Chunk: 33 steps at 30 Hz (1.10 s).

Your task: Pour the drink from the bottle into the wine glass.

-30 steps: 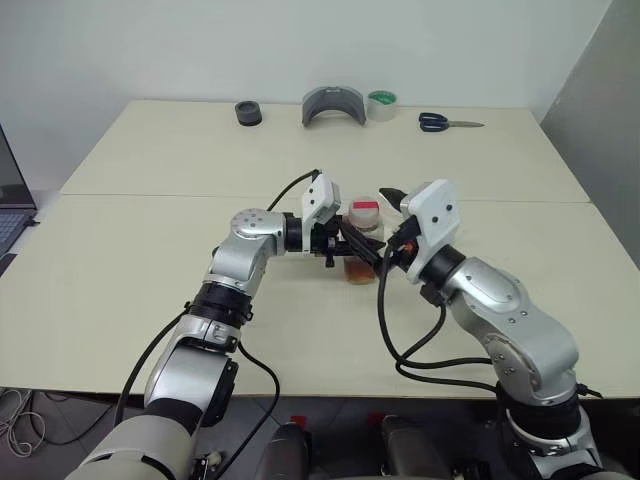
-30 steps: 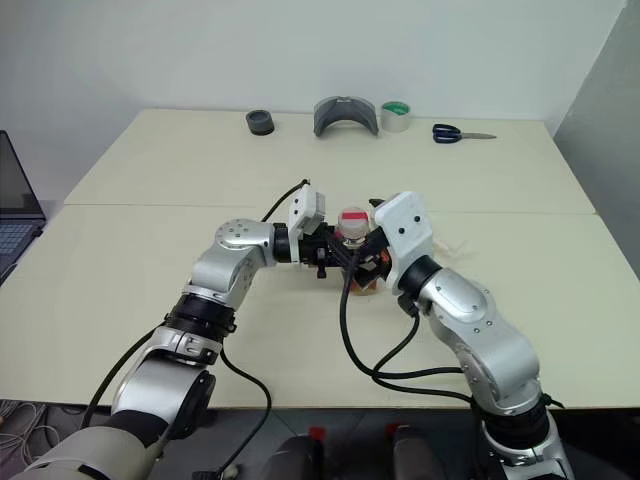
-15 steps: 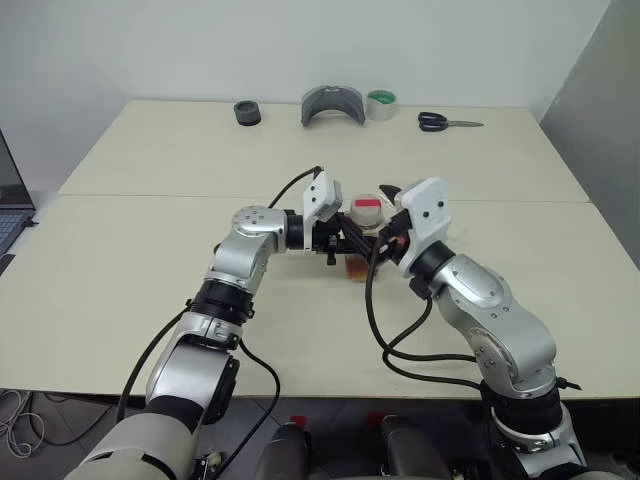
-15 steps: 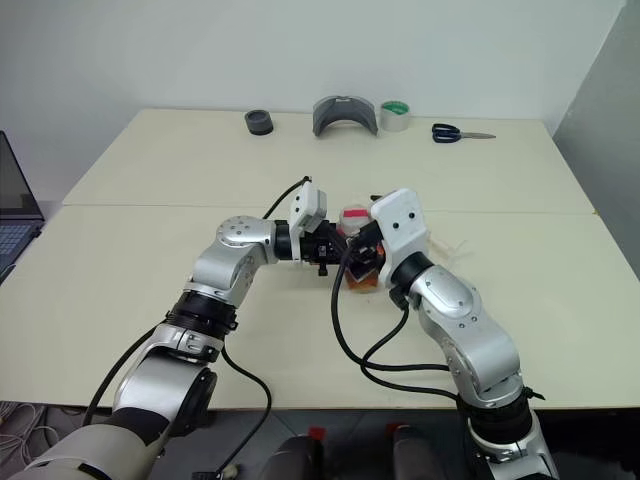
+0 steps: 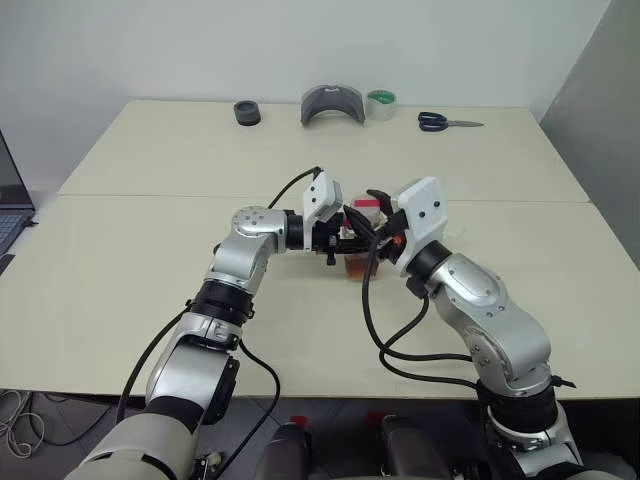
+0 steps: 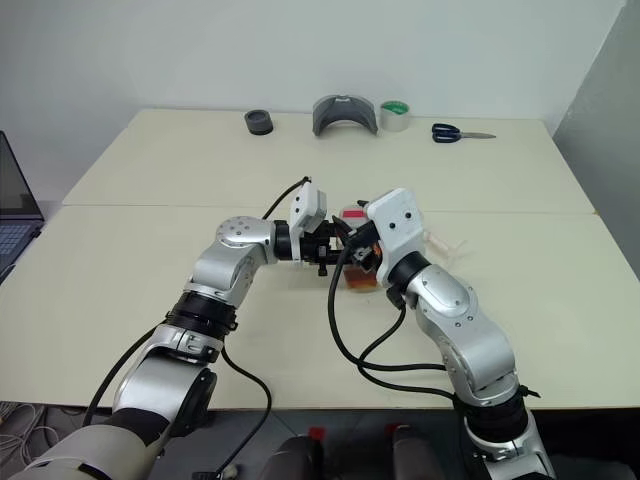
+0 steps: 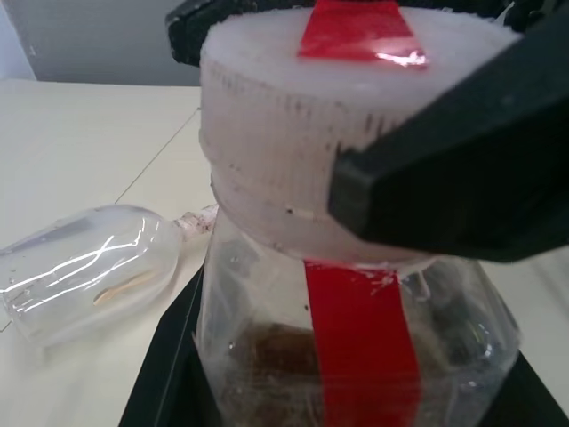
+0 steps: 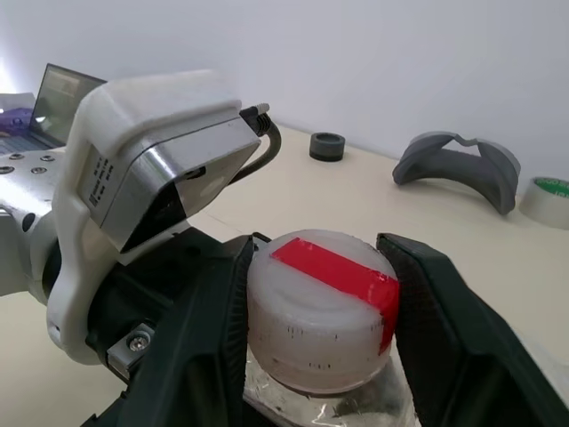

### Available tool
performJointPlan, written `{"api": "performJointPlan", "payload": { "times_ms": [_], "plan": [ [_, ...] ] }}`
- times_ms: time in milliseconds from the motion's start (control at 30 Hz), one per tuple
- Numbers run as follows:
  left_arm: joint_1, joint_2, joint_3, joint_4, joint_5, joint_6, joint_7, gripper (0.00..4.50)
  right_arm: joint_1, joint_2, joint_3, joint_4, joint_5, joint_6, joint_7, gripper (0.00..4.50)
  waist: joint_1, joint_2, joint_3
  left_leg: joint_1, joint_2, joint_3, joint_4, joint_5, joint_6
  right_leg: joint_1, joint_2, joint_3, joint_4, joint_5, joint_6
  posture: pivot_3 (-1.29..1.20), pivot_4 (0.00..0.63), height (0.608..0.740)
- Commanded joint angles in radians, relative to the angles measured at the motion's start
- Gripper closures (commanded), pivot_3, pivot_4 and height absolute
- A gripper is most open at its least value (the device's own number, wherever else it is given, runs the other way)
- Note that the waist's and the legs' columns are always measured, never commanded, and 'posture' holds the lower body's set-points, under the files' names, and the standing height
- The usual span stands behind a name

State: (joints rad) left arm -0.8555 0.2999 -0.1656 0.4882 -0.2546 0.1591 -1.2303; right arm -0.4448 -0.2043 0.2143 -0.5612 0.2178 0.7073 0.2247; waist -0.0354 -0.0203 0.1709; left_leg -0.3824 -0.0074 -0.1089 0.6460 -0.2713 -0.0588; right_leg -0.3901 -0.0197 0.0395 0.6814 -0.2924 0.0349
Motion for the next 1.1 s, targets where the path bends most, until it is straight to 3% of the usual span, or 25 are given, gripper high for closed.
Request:
{"api": "performJointPlan", "payload": {
  "times_ms": [33,200,367,400,633,667,767,833,1100],
  "plan": [
    [-0.009,0.007,0.005,-0.034,-0.001,-0.023,-0.014,2.70,-0.055,-0.068,-0.005,0.009,0.017,-0.064,0.123,2.63,0.000,0.000,0.000,0.000,0.000,0.000,0.000,0.000,0.000,0.000,0.000,0.000,0.000,0.000,0.000,0.00,0.150,0.740],
    [-0.031,0.017,-0.002,-0.007,0.002,-0.038,-0.044,2.71,-0.225,-0.281,-0.039,0.236,0.168,-0.128,0.562,2.63,-0.001,0.000,0.000,0.001,0.000,0.001,0.000,0.000,0.000,0.001,0.000,-0.001,0.000,0.000,0.000,0.00,0.150,0.740],
    [-0.037,0.015,0.007,-0.003,0.002,-0.039,-0.046,2.71,-0.272,-0.318,-0.075,0.365,0.220,-0.096,0.637,2.63,-0.003,0.000,0.001,0.000,0.001,0.000,-0.001,0.000,0.000,0.001,0.001,-0.001,0.000,0.000,0.000,0.00,0.150,0.740],
    [-0.036,0.013,0.009,-0.007,0.000,-0.036,-0.044,2.71,-0.265,-0.310,-0.090,0.364,0.220,-0.103,0.617,2.63,-0.003,0.000,0.001,0.000,0.000,0.000,-0.001,0.000,0.000,0.000,0.001,-0.001,-0.001,0.000,0.000,0.00,0.150,0.740],
    [-0.023,0.017,0.014,-0.023,-0.003,-0.020,-0.035,2.73,-0.171,-0.275,-0.201,0.152,0.235,-0.051,0.421,0.15,0.002,0.000,0.001,-0.002,0.000,0.000,0.000,0.000,0.000,-0.001,-0.002,0.000,-0.001,0.000,0.000,0.00,0.150,0.740],
    [-0.022,0.018,0.015,-0.023,-0.001,-0.020,-0.033,2.73,-0.138,-0.273,-0.206,0.079,0.256,-0.016,0.395,0.01,0.003,0.000,0.001,-0.002,0.000,0.000,0.000,0.000,0.000,-0.001,-0.002,0.000,-0.001,0.000,0.000,0.00,0.150,0.740],
    [-0.024,0.019,0.014,-0.012,0.011,-0.025,-0.021,2.73,-0.045,-0.249,-0.192,-0.098,0.277,0.063,0.302,0.00,0.003,0.000,0.001,-0.002,0.000,-0.001,-0.001,0.000,0.000,-0.001,-0.001,-0.001,-0.001,0.000,0.000,0.00,0.150,0.740],
    [-0.028,0.014,0.015,-0.002,0.013,-0.025,-0.011,2.73,-0.006,-0.209,-0.138,-0.162,0.207,0.088,0.192,0.00,0.000,0.001,0.001,-0.002,0.000,-0.001,0.000,0.000,0.000,-0.001,-0.001,-0.001,-0.001,0.000,0.000,0.00,0.150,0.740],
    [-0.040,-0.001,0.018,0.007,0.003,-0.006,-0.004,2.73,-0.015,-0.044,0.002,-0.101,-0.056,0.059,-0.100,0.00,-0.003,0.001,0.001,0.000,0.000,-0.001,0.000,0.001,0.001,0.000,0.001,0.000,0.001,0.000,0.000,0.00,0.150,0.740]
  ]
}}
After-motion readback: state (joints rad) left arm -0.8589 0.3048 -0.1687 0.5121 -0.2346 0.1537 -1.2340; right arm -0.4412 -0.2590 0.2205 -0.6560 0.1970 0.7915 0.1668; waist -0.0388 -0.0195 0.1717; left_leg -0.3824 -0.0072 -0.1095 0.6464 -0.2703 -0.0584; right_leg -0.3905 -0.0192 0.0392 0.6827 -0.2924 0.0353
